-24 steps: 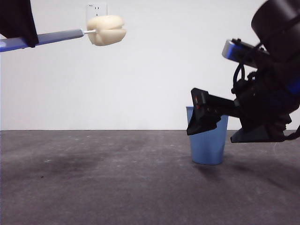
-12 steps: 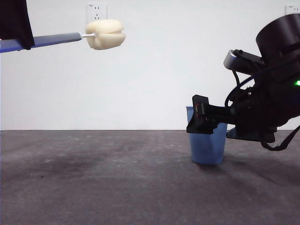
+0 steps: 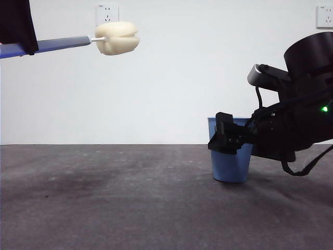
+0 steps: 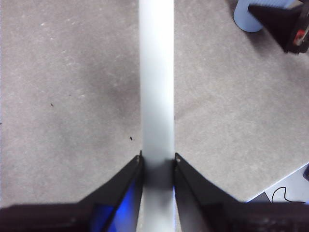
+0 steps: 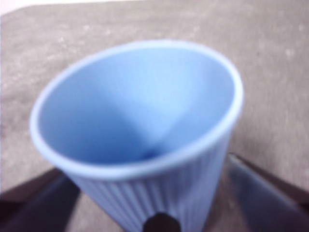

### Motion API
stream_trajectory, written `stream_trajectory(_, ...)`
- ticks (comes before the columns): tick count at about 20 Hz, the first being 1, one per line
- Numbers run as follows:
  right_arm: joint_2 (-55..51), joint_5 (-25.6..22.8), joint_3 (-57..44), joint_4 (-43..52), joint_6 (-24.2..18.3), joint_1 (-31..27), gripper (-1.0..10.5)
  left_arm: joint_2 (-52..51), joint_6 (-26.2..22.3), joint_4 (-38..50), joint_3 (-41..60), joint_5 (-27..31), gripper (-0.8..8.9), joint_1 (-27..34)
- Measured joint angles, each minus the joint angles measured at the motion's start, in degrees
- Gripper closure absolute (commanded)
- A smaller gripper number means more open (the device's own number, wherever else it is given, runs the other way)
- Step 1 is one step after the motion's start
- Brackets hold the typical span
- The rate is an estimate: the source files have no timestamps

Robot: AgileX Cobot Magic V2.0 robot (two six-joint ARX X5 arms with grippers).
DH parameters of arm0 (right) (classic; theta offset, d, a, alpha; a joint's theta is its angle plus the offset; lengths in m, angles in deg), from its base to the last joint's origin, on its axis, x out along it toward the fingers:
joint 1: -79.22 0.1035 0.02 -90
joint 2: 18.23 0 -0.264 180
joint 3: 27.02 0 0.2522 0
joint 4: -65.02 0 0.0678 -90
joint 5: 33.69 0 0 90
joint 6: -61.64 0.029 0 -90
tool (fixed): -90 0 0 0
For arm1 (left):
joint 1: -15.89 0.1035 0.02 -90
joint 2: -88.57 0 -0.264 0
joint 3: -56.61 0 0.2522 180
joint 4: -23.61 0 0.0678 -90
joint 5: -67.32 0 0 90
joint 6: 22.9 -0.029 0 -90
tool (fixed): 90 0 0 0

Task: Pick up the cup brush,pick up the cup,insert the brush into the cup,clean the cup,put the cup brush back,put the cup back to the fixed position on the table

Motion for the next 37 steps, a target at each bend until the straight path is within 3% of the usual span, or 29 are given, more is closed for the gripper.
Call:
stream_trajectory(5, 0.0, 0.0, 0.1, -0.1, -0.2, 0.0, 9.6, 0.0, 0.0, 0.0, 0.0, 0.0, 8.22, 0.0)
stream_trajectory(9, -1.2, 0.0, 0.2, -2.4, -0.4, 0.4, 9.6, 0.0, -1.8, -0.8, 0.0, 0.0, 8.22, 0.0)
stream_trajectory(12, -9.1, -0.2, 0.2, -13.1, -2.2, 2.5, 9.6, 0.0, -5.5, -2.4, 0.0, 0.2, 8.23, 0.0)
stream_trajectory(18, -27.9, -1.3, 6.8, -51.8, -12.0, 6.4, 9.6, 1.7, -16.3, -4.4, 0.0, 0.2, 8.23, 0.0)
stream_trajectory(23, -29.5, -13.9, 14.5, -80.6, -23.5, 10.5, 9.6, 5.6, -27.2, -10.1, 0.0, 0.0, 8.23, 0.0)
stream_trajectory(26, -29.5, -20.9, 17.5, -85.8, -32.4, 14.6, 9.6, 7.0, -29.7, -9.6, 0.0, -3.4, 8.23, 0.0)
stream_trajectory(30, -29.5, -23.7, 19.4, -85.8, -42.8, 17.5, 9.6, 8.7, -31.3, -10.3, 0.0, -5.5, 8.23, -2.3)
stream_trajectory(37, -29.5, -28.7, 19.4, -86.1, -52.7, 21.3, 9.6, 9.5, -31.7, -10.2, 0.0, -5.7, 8.23, -6.9)
